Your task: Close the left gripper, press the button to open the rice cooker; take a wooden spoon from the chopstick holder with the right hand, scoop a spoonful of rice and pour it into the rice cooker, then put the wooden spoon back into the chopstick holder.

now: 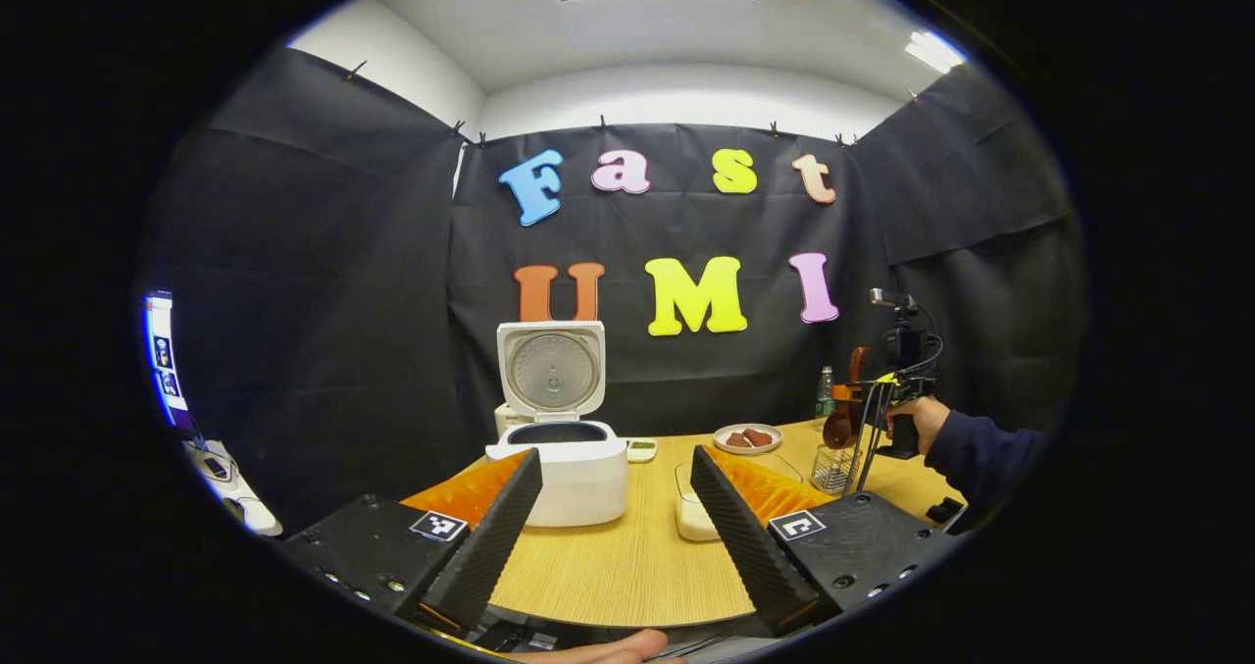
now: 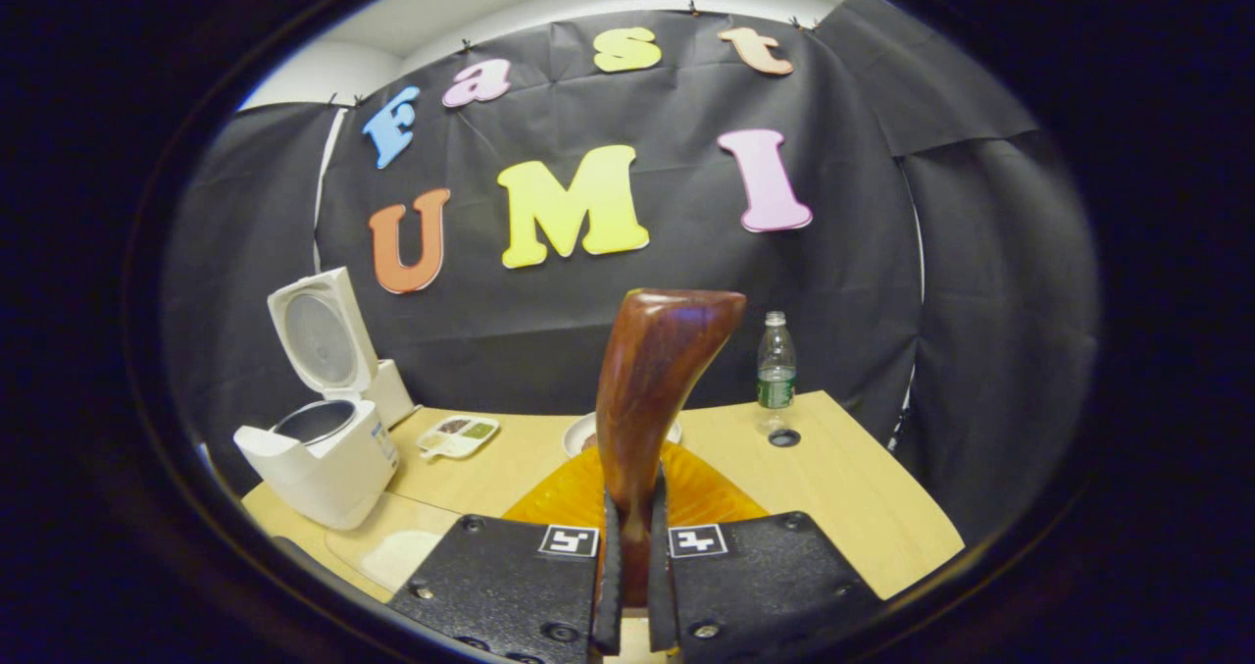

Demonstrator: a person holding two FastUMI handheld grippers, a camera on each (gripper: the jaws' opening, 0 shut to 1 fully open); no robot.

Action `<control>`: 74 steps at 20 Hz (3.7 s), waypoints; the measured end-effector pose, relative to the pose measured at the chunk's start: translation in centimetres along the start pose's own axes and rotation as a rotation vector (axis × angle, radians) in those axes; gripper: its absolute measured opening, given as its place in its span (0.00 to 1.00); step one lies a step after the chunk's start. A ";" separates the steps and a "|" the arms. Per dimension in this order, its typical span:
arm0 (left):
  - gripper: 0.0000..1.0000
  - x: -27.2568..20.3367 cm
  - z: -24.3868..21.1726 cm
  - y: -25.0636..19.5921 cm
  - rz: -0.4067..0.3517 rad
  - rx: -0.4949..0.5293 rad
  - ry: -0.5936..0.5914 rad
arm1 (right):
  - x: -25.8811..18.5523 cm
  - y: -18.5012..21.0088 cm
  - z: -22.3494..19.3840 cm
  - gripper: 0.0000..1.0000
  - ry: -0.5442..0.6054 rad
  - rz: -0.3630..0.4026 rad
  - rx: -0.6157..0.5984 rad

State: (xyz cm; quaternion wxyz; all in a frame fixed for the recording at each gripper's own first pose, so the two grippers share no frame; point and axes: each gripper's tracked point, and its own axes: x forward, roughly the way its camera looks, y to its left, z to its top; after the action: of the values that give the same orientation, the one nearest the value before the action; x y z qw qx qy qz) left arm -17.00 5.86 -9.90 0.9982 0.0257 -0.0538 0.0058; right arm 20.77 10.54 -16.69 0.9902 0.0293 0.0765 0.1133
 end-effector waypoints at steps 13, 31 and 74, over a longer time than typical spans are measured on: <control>0.96 -1.5 -1.7 3.0 0.030 0.006 0.005 | -1.5 13.7 -2.1 0.13 -0.035 0.084 -0.094; 0.96 -1.4 -2.7 4.2 0.047 -0.009 0.015 | 1.1 18.5 -15.0 0.15 0.155 0.130 -0.109; 0.96 10.1 -3.6 3.2 0.070 0.023 0.107 | -0.8 12.1 -1.4 0.15 0.081 0.404 1.140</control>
State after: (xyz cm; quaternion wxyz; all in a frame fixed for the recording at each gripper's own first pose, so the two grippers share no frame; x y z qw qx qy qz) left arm -6.65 9.32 -12.18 0.9985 0.0347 -0.0011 0.0425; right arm 17.08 22.22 -17.08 0.7735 0.5649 0.1558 0.2414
